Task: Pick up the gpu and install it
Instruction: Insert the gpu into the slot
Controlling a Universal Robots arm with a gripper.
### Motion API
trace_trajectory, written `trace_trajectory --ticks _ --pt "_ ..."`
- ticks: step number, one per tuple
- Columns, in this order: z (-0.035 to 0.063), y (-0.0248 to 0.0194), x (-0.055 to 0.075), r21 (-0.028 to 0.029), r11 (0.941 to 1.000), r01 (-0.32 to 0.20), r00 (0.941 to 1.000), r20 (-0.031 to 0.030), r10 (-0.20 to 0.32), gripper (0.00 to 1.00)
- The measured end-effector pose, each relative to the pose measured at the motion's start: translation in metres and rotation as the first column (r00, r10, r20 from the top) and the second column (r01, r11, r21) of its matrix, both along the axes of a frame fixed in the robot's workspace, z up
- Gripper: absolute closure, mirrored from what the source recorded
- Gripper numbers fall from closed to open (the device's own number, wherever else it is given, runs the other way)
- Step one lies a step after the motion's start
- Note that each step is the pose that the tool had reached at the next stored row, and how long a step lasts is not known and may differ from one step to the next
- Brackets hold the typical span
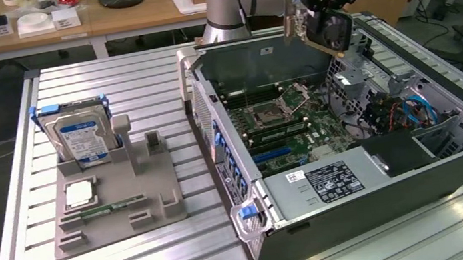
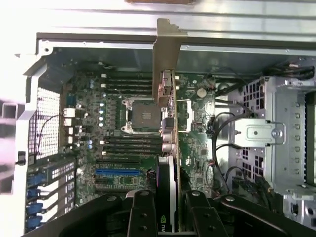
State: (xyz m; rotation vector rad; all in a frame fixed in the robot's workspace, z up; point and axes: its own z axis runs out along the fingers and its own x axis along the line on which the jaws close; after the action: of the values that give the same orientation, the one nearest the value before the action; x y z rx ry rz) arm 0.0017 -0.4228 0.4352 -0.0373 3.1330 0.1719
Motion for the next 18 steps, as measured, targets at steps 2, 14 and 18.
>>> trace_trajectory --ticks 2,14,18 --pt "0.0 0.0 0.0 0.0 0.9994 -0.034 0.9994 0.0 0.034 0.72" --pt "-0.001 0.0 0.0 0.0001 0.9688 -0.248 0.9688 0.0001 0.248 0.72" --pt "-0.0016 0.0 0.0 0.0 0.9478 -0.319 0.9478 0.0001 0.319 0.72"
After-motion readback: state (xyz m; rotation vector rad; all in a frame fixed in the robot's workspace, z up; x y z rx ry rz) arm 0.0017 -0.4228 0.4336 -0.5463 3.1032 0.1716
